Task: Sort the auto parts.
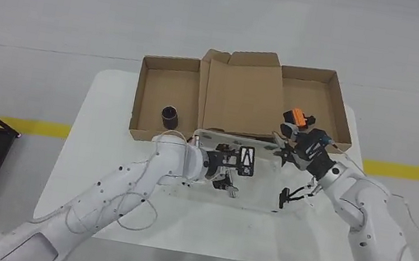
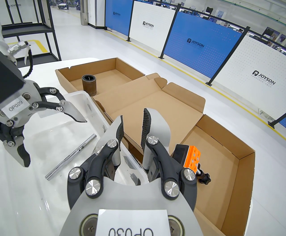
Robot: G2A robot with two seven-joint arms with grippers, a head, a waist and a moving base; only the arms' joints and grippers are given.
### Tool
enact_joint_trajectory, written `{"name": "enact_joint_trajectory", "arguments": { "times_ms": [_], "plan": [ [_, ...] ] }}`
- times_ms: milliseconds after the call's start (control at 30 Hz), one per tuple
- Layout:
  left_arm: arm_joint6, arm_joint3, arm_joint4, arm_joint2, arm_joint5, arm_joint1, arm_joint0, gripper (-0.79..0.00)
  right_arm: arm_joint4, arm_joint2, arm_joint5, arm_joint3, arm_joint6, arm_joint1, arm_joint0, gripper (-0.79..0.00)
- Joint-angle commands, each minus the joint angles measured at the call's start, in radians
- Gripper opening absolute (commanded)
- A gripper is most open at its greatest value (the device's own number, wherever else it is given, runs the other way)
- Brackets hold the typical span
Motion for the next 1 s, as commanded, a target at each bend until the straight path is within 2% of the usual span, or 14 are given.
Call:
{"name": "enact_joint_trajectory", "arguments": {
  "times_ms": [0,133,700,833,967],
  "plan": [
    [-0.005,0.015,0.005,0.031,0.000,-0.010,-0.012,0.000,0.000,0.000,0.000,0.000,0.000,0.000,0.000,-0.613],
    [0.001,0.042,0.030,0.056,0.017,-0.020,-0.026,0.000,0.000,0.000,0.000,0.000,0.000,0.000,0.000,-0.619],
    [-0.090,0.095,-0.035,0.036,0.278,-0.050,0.001,0.000,0.000,0.000,0.000,0.000,0.000,0.000,0.000,-0.628],
    [-0.086,0.119,-0.064,0.035,0.280,-0.057,0.000,0.000,0.000,0.000,0.000,0.000,0.000,0.000,0.000,-0.628],
    [-0.101,0.151,-0.099,0.043,0.227,-0.063,-0.012,0.000,0.000,0.000,0.000,0.000,0.000,0.000,0.000,-0.634]
  ]
}}
